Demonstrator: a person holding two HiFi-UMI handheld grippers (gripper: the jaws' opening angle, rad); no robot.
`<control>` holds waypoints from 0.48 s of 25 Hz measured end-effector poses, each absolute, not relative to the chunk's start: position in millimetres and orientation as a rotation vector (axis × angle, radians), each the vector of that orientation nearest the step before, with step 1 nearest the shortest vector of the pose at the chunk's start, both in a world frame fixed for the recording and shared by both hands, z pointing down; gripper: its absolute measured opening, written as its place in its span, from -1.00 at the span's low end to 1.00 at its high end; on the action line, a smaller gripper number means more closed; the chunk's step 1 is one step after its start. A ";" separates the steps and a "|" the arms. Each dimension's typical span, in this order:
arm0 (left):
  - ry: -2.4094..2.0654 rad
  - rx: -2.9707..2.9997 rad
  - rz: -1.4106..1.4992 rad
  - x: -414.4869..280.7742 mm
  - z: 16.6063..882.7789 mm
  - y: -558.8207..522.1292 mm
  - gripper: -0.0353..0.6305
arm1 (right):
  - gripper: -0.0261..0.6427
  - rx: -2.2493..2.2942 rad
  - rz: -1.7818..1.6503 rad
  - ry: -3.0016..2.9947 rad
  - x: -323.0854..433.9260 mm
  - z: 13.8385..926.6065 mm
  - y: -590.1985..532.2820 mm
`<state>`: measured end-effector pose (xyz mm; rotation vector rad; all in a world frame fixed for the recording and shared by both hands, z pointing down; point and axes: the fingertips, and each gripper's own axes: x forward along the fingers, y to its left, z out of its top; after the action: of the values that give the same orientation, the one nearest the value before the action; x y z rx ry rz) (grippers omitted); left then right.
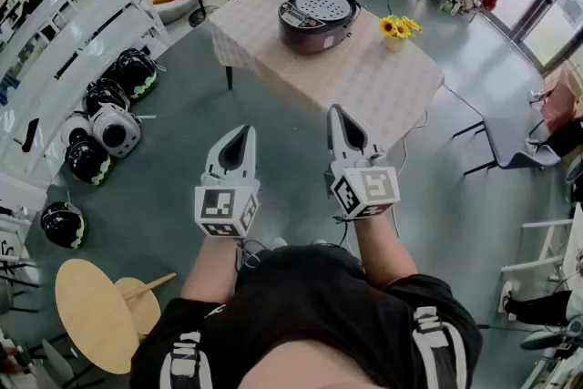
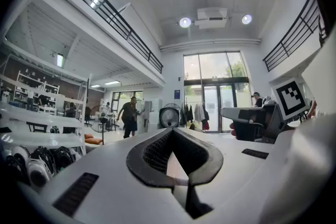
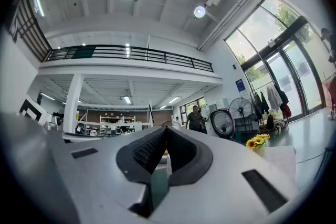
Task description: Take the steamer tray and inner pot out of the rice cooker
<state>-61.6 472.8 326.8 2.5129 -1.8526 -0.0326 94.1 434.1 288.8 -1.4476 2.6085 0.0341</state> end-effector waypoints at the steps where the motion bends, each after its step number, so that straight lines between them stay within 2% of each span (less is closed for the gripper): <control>1: -1.850 2.516 -0.036 -63.5 326.7 472.2 -0.88 | -0.92 -1.456 0.037 2.607 92.4 288.5 433.6; 12: -1.788 2.557 -0.085 -95.1 329.1 464.5 -0.88 | -0.92 -1.529 0.049 2.595 58.2 295.9 432.1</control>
<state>-95.1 464.5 329.1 2.5571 -1.7882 -0.0848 58.2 432.1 295.9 -1.5288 2.5948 0.0485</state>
